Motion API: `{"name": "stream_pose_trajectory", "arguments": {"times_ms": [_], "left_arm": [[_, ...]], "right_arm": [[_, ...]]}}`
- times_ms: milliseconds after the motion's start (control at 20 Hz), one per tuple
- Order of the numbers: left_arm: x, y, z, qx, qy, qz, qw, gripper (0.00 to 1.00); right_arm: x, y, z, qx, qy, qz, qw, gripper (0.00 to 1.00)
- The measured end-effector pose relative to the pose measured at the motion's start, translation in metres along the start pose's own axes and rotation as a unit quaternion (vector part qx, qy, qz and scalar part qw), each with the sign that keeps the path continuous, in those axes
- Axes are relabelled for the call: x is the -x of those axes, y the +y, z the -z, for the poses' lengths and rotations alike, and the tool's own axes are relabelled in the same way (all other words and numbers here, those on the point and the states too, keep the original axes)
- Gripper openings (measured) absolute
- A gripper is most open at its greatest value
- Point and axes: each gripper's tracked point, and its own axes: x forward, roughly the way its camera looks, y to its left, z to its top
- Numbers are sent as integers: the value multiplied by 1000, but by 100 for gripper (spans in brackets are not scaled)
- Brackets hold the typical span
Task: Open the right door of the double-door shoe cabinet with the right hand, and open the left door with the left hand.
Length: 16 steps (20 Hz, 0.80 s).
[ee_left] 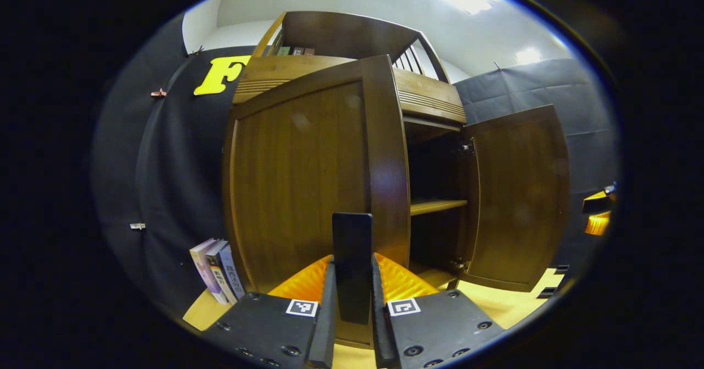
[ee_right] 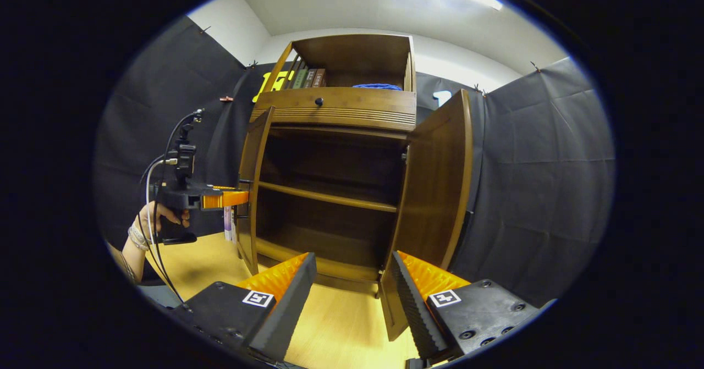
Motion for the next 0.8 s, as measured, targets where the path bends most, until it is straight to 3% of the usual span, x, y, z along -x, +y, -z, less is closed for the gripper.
{"name": "stream_pose_trajectory", "arguments": {"times_ms": [500,800], "left_arm": [[66,55,-1,-24,-11,-29,999,28],[91,92,1,-42,-16,-68,997,23]], "right_arm": [[-4,59,-6,-15,-8,-48,999,87],[-6,74,-5,-21,-4,-51,998,87]]}}
